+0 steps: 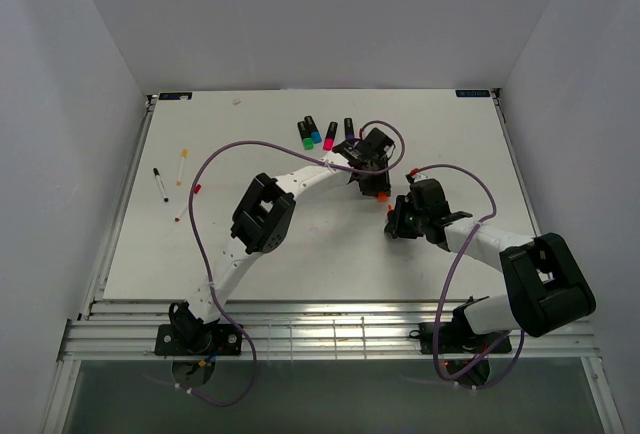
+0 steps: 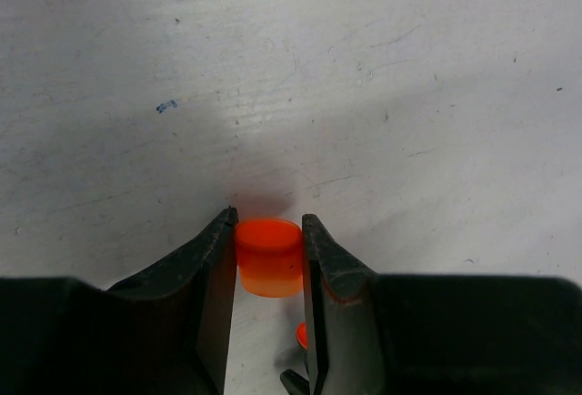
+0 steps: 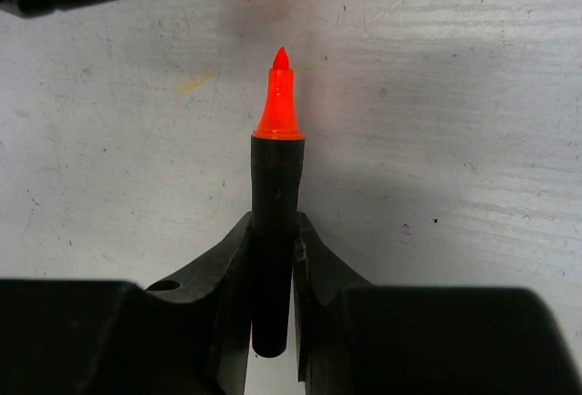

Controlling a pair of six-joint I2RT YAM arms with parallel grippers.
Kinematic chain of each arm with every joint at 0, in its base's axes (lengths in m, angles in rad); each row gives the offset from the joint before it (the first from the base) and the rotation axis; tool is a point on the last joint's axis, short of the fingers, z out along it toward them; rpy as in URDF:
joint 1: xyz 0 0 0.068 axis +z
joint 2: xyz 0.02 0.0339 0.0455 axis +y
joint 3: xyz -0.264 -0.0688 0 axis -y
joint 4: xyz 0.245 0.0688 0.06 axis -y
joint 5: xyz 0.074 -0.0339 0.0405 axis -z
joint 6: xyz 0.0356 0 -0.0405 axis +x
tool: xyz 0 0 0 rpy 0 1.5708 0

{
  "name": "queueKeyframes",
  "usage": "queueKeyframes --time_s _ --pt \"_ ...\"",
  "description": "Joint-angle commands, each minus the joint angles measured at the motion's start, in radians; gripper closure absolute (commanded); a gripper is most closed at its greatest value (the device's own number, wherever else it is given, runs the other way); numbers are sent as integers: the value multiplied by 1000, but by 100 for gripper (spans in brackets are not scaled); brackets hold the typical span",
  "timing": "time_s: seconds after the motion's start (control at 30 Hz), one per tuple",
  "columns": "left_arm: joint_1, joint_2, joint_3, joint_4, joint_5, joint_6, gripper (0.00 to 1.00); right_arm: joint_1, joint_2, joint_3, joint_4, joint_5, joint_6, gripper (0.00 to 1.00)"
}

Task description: Open the pen caps

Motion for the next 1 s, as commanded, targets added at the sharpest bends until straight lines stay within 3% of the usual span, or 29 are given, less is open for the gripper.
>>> queueKeyframes --time_s 0.0,0.03,0.3,0.37,0.63,0.77,0.97 --pt "0 5 49 0 12 3 87 -6 8 12 16 2 -21 82" --pt "0 11 57 -3 12 1 85 -6 4 8 15 1 -21 77" --pt "3 36 69 -11 13 -13 74 -12 16 -6 16 7 -32 66" --pt "5 37 69 -12 7 -13 66 -14 24 -5 16 2 -30 61" --pt "23 33 67 -19 4 -5 51 -29 4 -20 15 -7 -28 59" --pt "31 24 61 -23 -3 -2 37 -31 4 -31 16 -10 -27 59" --pt "37 8 61 -25 -16 9 30 -31 -12 -44 15 -5 -27 58"
